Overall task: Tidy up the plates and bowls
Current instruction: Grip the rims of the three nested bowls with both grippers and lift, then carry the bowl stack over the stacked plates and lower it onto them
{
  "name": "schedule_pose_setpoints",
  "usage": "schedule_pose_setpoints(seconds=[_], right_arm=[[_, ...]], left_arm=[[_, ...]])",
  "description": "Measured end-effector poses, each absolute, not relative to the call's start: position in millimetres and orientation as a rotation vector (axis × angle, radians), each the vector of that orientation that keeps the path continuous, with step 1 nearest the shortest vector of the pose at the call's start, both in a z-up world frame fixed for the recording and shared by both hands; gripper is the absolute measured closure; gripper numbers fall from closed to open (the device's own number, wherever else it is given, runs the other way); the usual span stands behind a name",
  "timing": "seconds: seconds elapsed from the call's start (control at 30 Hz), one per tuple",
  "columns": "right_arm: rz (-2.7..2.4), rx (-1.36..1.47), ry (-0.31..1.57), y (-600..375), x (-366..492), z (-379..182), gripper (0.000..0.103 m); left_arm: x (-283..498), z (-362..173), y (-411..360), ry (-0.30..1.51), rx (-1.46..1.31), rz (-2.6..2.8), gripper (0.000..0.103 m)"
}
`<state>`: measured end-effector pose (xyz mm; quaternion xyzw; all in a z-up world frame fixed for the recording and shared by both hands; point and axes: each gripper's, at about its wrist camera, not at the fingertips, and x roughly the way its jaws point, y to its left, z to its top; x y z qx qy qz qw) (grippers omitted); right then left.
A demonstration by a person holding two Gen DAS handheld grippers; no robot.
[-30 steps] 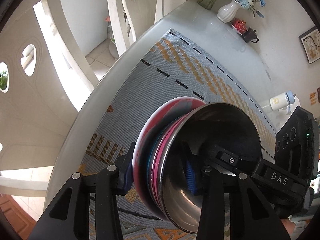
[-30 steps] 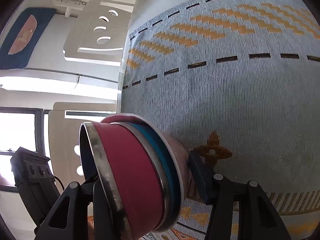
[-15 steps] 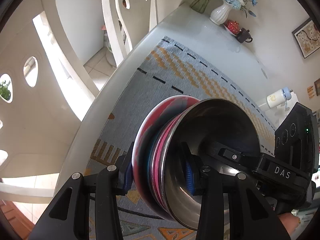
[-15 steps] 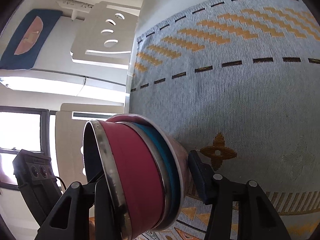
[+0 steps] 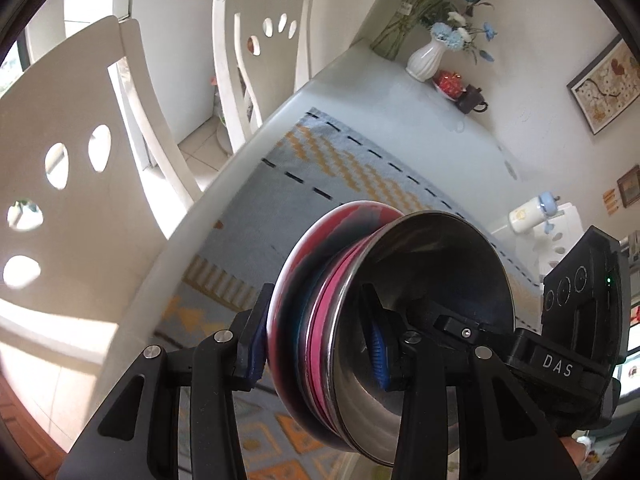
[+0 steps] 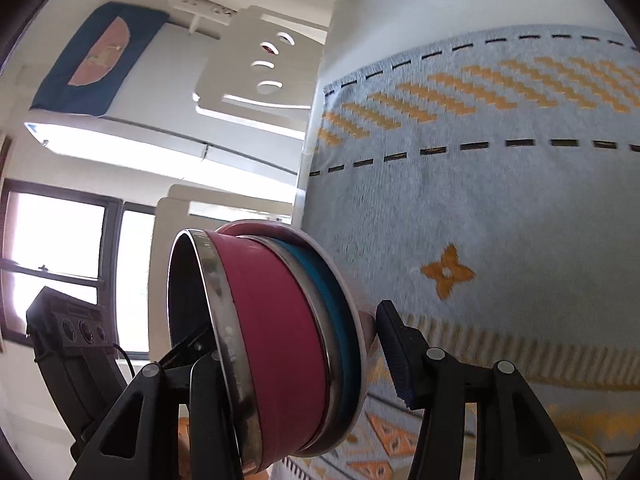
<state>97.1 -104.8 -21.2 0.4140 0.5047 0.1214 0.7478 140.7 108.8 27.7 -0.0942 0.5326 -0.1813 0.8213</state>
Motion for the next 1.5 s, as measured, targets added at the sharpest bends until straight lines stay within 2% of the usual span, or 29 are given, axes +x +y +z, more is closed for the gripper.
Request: schedule_pose_setpoints(seconds=[0.37, 0.9, 1.5], right_arm=[[0.265, 0.867, 1.082, -138.0, 32.2, 12.0, 0.052], [0.213, 0.858, 1.186, -172.3, -36.3, -14.1, 0.052], [0.172, 0.848, 1.268, -178.0, -72.8, -42.2, 0.052]], left_arm=[[76.1, 43.7, 74.5, 1.134, -0.185, -0.387, 0.066], [11.9, 11.4, 45.1, 1.228, -0.183, -0.421, 0.066], [-12.4, -18.9, 35.0, 1.298, -0.159, -0.435, 0.066]])
